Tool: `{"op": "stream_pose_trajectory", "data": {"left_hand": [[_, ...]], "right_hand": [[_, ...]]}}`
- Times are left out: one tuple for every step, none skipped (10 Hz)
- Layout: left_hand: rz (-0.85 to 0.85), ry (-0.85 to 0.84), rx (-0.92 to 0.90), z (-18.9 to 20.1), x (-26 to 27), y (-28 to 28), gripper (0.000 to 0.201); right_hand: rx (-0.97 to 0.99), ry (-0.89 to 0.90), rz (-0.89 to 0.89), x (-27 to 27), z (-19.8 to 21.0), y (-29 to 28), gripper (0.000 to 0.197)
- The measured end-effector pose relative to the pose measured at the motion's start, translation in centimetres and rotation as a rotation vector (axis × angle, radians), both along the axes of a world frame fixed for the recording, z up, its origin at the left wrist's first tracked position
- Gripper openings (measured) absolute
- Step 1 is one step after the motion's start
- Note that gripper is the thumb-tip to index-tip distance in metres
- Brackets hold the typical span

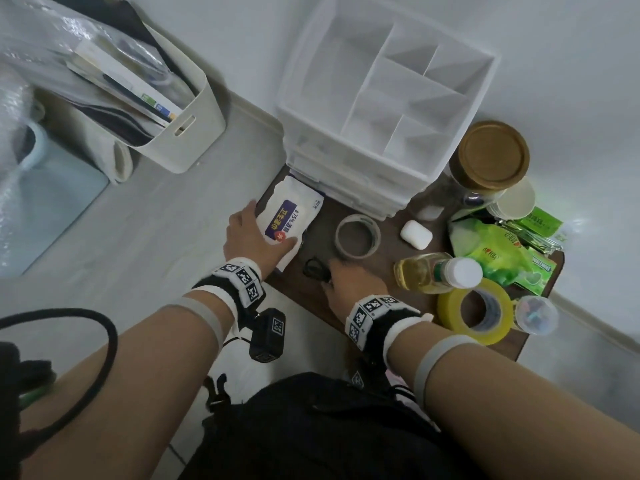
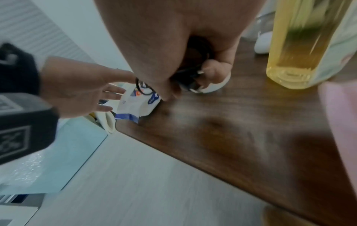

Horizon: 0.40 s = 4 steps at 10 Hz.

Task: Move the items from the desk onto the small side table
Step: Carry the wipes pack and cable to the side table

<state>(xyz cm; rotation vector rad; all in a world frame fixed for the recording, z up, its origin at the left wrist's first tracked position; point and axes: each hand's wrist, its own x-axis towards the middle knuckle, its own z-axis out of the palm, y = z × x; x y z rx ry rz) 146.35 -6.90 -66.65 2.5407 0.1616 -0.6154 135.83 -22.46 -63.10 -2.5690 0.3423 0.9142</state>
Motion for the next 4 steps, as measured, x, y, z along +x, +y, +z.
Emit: {"op": "stream_pose_trajectory", "data": {"left_hand": [[0.016,-0.012,-0.073,-0.6,-0.9,1.3,0.102],[0.043,0.005,-0.134,-1.3,-1.3,2.4,0.101],[0.031,0.004,-0.170,-0.5,-2.1,2.9,0.102],[0.051,0.018,-0.192,1.0,-3.1,3.4,0.102]], "right_hand": [[-0.010,0.141,-0.069,-0.1,-1.8,0.5,0.046],[-0.056,0.169,-0.131,0.1,-2.9,0.7,0.060],[-0.102,0.130,-0.159,-0.2,-2.4,1.3,0.068],[-0.134,0.026,-0.178,-1.2,-0.7,1.8,0.065]]}}
